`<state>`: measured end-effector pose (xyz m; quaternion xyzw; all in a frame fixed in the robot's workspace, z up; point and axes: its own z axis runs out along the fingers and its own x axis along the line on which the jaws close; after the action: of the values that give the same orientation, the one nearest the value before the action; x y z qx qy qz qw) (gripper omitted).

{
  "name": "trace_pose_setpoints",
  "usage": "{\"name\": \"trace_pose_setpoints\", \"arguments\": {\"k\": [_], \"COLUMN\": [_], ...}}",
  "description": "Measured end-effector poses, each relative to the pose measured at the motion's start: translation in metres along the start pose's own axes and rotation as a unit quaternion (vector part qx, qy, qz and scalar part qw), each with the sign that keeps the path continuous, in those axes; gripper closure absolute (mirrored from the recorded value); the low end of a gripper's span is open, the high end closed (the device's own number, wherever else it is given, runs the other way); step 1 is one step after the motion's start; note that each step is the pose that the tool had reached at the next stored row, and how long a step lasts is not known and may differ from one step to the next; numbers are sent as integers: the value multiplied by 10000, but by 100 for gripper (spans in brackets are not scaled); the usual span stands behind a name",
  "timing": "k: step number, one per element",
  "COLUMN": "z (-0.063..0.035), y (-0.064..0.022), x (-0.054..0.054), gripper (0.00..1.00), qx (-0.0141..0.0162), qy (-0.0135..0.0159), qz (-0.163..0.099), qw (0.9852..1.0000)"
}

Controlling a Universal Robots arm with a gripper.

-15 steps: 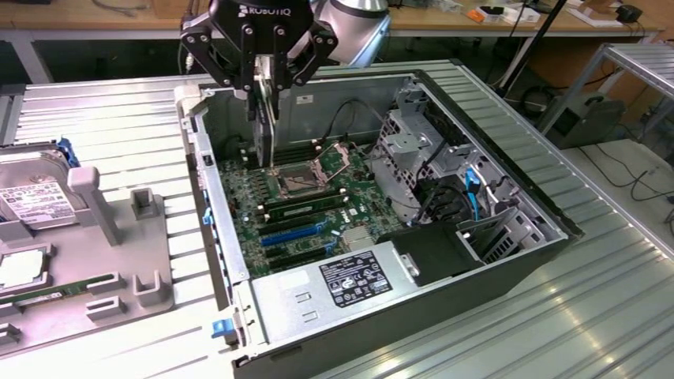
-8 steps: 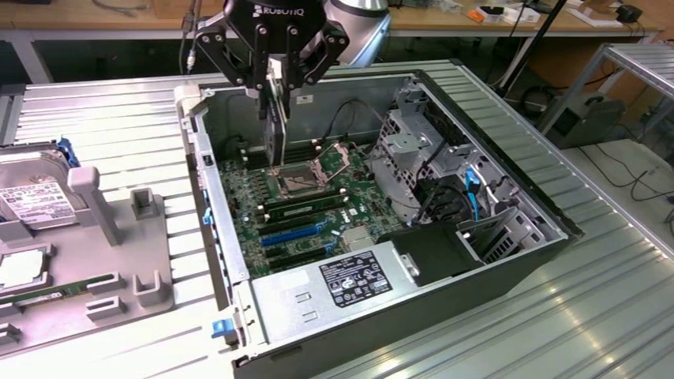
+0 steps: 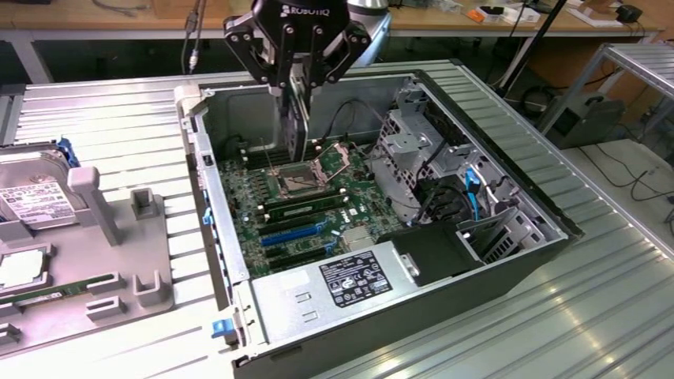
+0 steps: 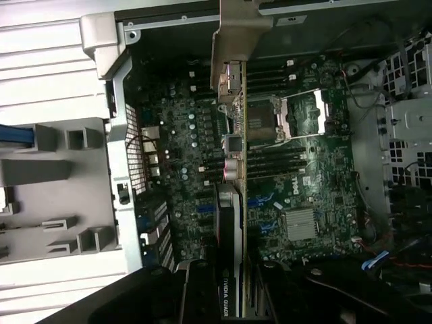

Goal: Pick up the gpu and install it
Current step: 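Pick up the gpu and move the gpu toward the slot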

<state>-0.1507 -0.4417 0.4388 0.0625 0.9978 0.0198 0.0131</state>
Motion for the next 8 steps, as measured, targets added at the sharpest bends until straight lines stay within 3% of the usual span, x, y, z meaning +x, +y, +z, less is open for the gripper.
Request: {"name": "trace_pose_setpoints", "arguments": {"k": [8], "z": [5], "y": [22], "x": [-177], "gripper": [73], "qx": [0], "qy": [0], "qz": [0], "qw": [10000]}}
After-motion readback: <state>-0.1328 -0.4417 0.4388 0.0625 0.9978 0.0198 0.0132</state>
